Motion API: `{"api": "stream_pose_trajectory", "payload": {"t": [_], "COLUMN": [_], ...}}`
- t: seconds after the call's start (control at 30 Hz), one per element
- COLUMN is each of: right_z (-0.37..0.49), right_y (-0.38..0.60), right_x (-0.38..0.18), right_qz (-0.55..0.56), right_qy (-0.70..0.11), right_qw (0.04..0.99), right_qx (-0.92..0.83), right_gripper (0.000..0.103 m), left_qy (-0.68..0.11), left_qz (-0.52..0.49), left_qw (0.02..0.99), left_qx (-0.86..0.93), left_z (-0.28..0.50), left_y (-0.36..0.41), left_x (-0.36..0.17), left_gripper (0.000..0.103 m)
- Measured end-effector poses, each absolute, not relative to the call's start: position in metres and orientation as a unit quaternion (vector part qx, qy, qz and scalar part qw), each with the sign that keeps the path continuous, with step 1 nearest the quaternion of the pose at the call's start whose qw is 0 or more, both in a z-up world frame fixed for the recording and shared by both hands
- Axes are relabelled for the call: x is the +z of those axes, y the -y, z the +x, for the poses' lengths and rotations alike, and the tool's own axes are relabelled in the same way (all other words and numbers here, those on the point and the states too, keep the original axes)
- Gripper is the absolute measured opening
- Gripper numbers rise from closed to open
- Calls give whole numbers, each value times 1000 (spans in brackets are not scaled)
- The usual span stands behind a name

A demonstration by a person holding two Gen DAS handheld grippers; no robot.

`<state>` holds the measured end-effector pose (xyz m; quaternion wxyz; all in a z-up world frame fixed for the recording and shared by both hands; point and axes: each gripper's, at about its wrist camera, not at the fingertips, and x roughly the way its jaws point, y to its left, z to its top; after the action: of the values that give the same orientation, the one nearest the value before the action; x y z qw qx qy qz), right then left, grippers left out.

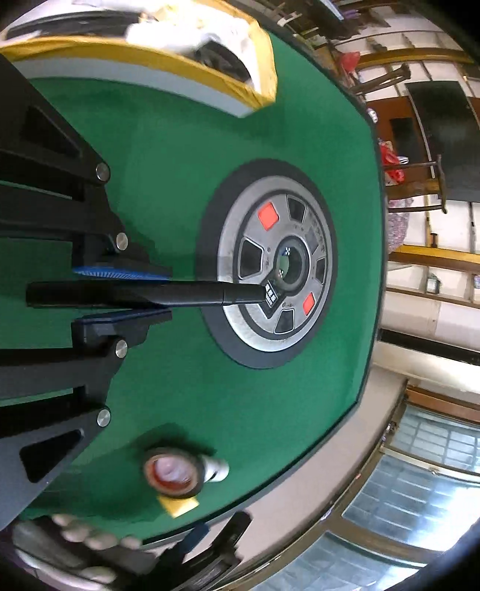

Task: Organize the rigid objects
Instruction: 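Grasp the black tape roll with the right while the left holds the marker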

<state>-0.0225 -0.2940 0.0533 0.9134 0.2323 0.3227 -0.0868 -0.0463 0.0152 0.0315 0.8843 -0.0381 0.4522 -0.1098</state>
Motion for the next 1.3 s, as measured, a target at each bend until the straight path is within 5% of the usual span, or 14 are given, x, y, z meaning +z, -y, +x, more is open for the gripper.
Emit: {"api": "stream_pose_trajectory", "payload": {"t": [0.27,0.57,0.7,0.93,1.17,1.3], "right_z": [-27,-49,-47,-41,-31,-41], "right_y": [253,196,195,193,186,192], "right_x": [64,58,51,48,41,45], "right_qz": [131,40,18,15,10,40], "right_qy": [-294,-373,-394,-393,-406,-405], "right_qw": [944,927,918,919,914,913], "right_qx": [-66,-17,-36,-35,-8,5], "right_gripper": [98,96,71,58,15,15], "left_qy": [-424,-405,-389,-380,-378,-377], "left_qz": [-33,-53,-45,-34,-29,-36], "left_qw": [897,904,912,916,917,916], "left_qx": [-119,-127,-123,-120,-126,-129], "left_z": [-84,-111,-123,-132,-138,-137], "left_y": [-34,-71,-79,-80,-81,-86], "left_x": [46,57,61,62,62,64], "left_gripper": [14,14,14,14,14,14]}}
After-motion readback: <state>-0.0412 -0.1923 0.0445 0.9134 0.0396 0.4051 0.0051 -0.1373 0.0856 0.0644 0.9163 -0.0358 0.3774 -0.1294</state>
